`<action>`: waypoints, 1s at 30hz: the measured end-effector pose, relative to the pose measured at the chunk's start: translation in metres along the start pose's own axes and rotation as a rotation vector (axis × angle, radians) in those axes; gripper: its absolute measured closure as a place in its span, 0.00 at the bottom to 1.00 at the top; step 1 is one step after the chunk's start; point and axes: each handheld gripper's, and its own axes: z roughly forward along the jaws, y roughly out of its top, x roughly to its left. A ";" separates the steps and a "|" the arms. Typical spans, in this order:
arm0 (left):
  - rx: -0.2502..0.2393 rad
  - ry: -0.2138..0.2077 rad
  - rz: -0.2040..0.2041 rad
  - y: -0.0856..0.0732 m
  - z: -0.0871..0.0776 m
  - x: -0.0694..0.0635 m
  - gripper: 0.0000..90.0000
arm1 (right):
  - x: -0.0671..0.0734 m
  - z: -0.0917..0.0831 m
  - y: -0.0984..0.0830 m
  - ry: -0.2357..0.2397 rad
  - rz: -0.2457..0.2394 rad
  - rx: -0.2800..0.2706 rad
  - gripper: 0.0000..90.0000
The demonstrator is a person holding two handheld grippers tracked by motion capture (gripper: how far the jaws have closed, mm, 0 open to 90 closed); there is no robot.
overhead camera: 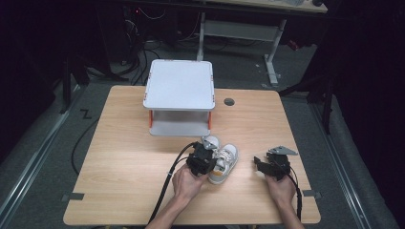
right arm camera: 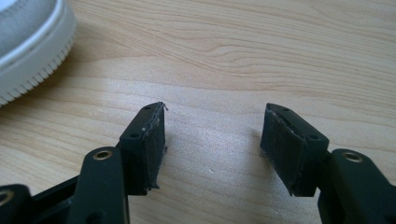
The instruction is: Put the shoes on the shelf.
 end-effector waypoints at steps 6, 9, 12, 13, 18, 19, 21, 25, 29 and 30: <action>-0.025 -0.012 -0.003 0.000 -0.015 0.004 0.91 | 0.000 0.000 0.000 0.001 0.001 0.000 0.45; -0.037 -0.004 -0.005 -0.002 -0.024 0.008 0.91 | 0.000 0.000 0.000 0.001 0.001 0.000 0.44; -0.047 0.006 -0.006 -0.005 -0.031 0.014 0.91 | 0.000 0.000 0.000 0.001 0.000 0.000 0.44; -0.048 0.012 -0.004 -0.007 -0.032 0.016 0.91 | 0.000 0.000 0.000 0.001 0.001 0.000 0.44; -0.050 0.048 -0.020 -0.010 -0.037 0.028 0.91 | 0.000 0.000 0.000 0.003 -0.001 -0.001 0.44; -0.054 0.051 -0.028 -0.010 -0.038 0.031 0.91 | 0.000 0.000 0.000 0.003 0.000 0.000 0.44; -0.061 0.061 -0.044 -0.010 -0.040 0.037 0.91 | 0.000 0.000 0.000 0.003 -0.001 -0.001 0.44; -0.073 0.081 -0.069 -0.010 -0.041 0.049 0.91 | 0.000 0.000 0.000 0.003 -0.001 0.000 0.44; -0.080 0.113 -0.100 -0.009 -0.039 0.063 0.91 | 0.000 0.000 0.000 0.002 -0.001 0.000 0.44; -0.080 0.120 -0.109 -0.009 -0.038 0.067 0.91 | 0.000 0.000 0.000 0.003 -0.001 0.000 0.44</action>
